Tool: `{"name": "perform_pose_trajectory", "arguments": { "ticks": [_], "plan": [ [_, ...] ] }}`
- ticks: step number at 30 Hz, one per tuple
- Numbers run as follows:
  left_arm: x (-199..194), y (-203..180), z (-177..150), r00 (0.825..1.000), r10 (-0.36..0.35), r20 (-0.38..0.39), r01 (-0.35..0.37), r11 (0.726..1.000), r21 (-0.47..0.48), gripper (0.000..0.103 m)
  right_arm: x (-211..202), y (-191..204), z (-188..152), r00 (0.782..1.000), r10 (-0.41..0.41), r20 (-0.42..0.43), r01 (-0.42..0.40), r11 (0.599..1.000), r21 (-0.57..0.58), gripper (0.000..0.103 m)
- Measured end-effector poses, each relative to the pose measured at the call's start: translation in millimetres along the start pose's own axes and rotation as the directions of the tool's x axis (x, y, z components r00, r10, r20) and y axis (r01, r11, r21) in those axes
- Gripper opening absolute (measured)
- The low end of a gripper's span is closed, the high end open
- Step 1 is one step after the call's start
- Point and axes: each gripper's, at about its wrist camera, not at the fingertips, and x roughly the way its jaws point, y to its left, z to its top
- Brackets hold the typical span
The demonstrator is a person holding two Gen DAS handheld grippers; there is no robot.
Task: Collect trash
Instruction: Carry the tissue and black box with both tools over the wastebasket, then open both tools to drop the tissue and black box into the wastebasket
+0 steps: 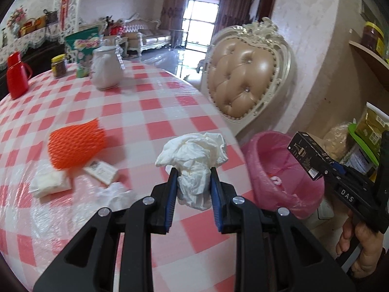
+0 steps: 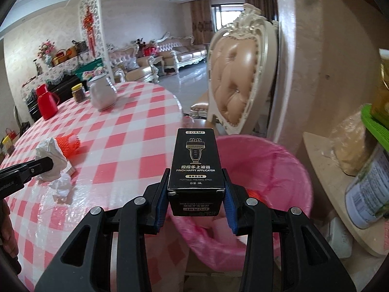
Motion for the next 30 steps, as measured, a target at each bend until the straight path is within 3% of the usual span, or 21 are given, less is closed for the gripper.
{"name": "perform_pose_trajectory", "arguments": {
  "ticks": [18,30],
  "plan": [
    [55,-94,21,0.988,-0.149,-0.043,0.154,0.979,0.132,0.025,12,-56,-9,0.994,-0.109,-0.018,0.11,0.992,0.068,0.039],
    [90,-131,28,0.973,-0.214,-0.087,0.225,0.963,0.148,0.025,21,-84,-12,0.987,-0.154,-0.037,0.157,0.983,0.092,0.039]
  ]
}}
